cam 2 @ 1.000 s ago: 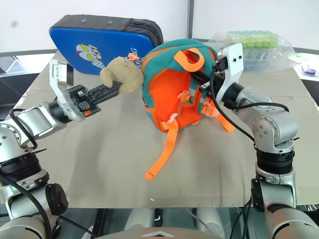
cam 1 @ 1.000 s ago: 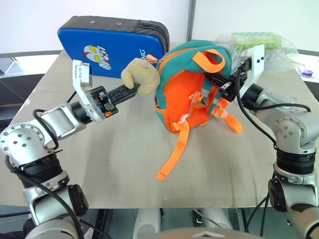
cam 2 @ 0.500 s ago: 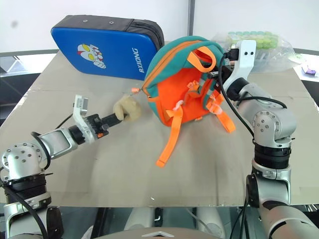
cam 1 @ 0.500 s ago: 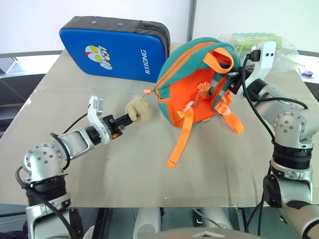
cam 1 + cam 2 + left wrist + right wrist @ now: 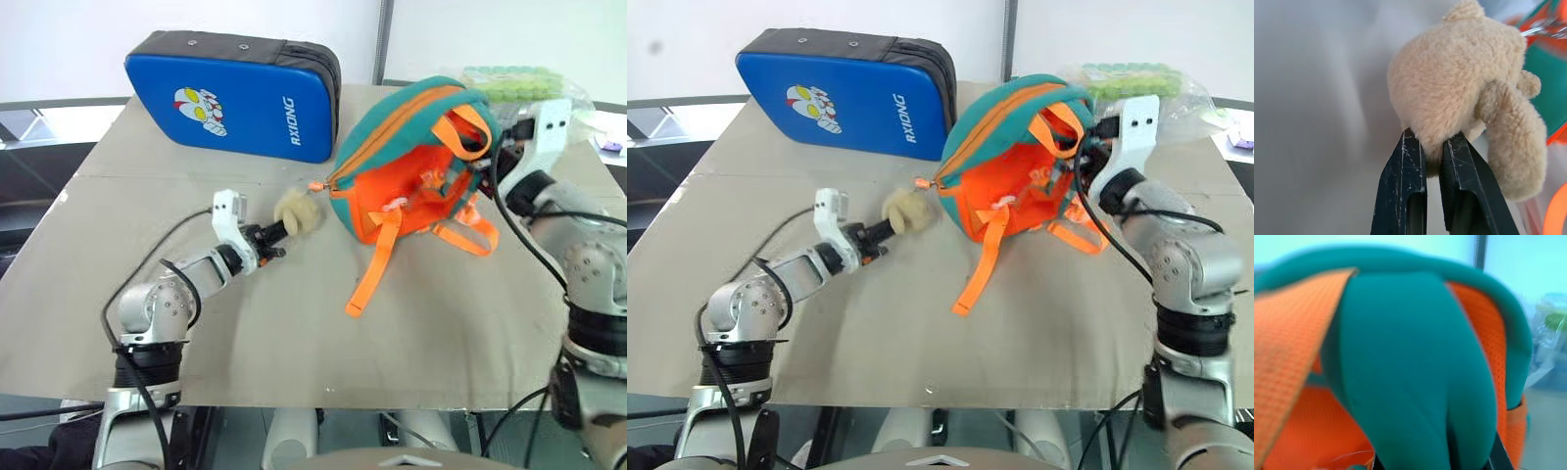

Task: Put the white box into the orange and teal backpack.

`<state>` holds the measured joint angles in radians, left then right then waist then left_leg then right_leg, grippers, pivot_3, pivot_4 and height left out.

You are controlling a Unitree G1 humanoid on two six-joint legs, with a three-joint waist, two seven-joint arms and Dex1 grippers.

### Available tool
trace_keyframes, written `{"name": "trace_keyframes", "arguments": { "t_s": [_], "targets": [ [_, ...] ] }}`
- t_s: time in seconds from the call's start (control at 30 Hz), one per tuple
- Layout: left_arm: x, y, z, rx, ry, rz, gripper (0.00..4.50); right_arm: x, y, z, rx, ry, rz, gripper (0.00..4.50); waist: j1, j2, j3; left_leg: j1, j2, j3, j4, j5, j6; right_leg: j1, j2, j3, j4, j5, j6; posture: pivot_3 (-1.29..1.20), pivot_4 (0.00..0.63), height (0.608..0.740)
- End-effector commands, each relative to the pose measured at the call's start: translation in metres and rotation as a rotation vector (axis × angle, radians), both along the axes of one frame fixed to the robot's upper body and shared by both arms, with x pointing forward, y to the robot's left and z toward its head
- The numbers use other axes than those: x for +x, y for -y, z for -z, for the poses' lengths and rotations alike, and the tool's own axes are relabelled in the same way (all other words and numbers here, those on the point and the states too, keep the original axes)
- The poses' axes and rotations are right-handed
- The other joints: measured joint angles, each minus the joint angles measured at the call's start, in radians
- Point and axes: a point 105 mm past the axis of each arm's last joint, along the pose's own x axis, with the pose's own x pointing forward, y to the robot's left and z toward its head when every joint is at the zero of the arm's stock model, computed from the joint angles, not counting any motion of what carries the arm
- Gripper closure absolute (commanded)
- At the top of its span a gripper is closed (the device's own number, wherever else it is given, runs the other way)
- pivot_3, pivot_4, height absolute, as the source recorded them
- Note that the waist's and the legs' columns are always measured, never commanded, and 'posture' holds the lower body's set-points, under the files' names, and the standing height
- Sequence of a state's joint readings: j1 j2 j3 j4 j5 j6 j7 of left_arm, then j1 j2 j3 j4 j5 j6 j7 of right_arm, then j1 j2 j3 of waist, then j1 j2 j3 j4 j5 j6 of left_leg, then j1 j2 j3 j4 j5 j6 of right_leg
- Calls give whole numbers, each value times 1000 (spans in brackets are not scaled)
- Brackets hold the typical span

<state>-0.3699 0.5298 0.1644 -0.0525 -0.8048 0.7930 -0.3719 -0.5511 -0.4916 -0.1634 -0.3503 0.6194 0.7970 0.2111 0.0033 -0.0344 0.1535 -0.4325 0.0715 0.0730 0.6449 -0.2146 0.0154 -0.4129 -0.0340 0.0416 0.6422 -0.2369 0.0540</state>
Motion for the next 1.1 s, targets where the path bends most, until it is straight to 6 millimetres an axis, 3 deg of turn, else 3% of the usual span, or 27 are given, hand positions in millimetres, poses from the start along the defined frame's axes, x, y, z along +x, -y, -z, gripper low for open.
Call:
{"name": "trace_keyframes", "arguments": {
  "t_s": [0.03, 0.1, 0.17, 0.27, 0.3, 0.43, 0.6, 0.83, 1.0, 1.1],
  "targets": [
    [-8, 2, -16, 111, 118, 84, 4500, -13, 5, -11, -35, 80, -32, 3596, -7, 0, 0, 0, 0, 0, -1, 0, 0, 0, 0, 0, 0, 0, 0, 0, 150, 740],
    [-18, 4, -19, 130, 134, 143, 4500, -23, 4, -6, -56, 66, -95, 2610, -13, 0, 0, 0, 0, 0, -2, 0, 0, 0, 0, 0, 0, 0, 0, 0, 150, 740],
    [-23, 0, -19, 146, 134, 156, 3651, -34, 5, -8, -66, 71, -164, 1723, -14, 0, 0, 0, 0, 0, -3, 0, 0, 0, 0, 0, 0, 0, 0, 0, 150, 740],
    [-38, -9, -19, 229, 151, 195, 2274, -58, 25, 0, -139, 16, -248, 205, -13, 1, 1, 0, 0, -1, -4, 0, 0, -1, 0, 0, -1, 0, 0, 0, 150, 740],
    [-43, -11, -20, 232, 152, 201, 2027, -66, 31, 4, -164, -14, -266, 28, -12, 1, 1, 0, 0, 0, -5, 0, 0, -1, 0, 0, -2, 0, 0, 0, 150, 740],
    [-61, -16, -19, 263, 175, 248, 43, -87, 46, 17, -271, -91, -309, 0, -13, 0, 1, 1, 0, 0, -5, 0, 0, 0, 0, 0, -2, -1, -1, 0, 150, 740],
    [-87, -31, -22, 255, 269, 247, 43, -109, 70, 31, -359, -132, -275, 0, -15, 0, 1, 3, 1, 0, -4, 0, 0, 0, 0, 0, -2, -2, -3, 0, 150, 740],
    [-126, -67, -12, 268, 137, 271, 43, -136, 105, 56, -431, -191, -208, 0, -13, -1, 0, 3, 1, 1, -2, 0, 0, 0, -1, 0, -2, -3, -4, 0, 150, 740],
    [-132, -80, 1, 325, 112, 250, 43, -142, 114, 70, -440, -232, -196, 0, -14, -1, -1, 4, 1, 1, -1, 0, 0, 0, -2, 0, -2, -3, -4, 0, 150, 740],
    [-132, -77, -1, 319, 122, 253, 43, -141, 115, 75, -451, -247, -188, 0, -14, -1, -1, 4, 2, 0, -2, 0, 0, 0, -3, 0, -2, -3, -4, 0, 150, 740]
  ]
}}
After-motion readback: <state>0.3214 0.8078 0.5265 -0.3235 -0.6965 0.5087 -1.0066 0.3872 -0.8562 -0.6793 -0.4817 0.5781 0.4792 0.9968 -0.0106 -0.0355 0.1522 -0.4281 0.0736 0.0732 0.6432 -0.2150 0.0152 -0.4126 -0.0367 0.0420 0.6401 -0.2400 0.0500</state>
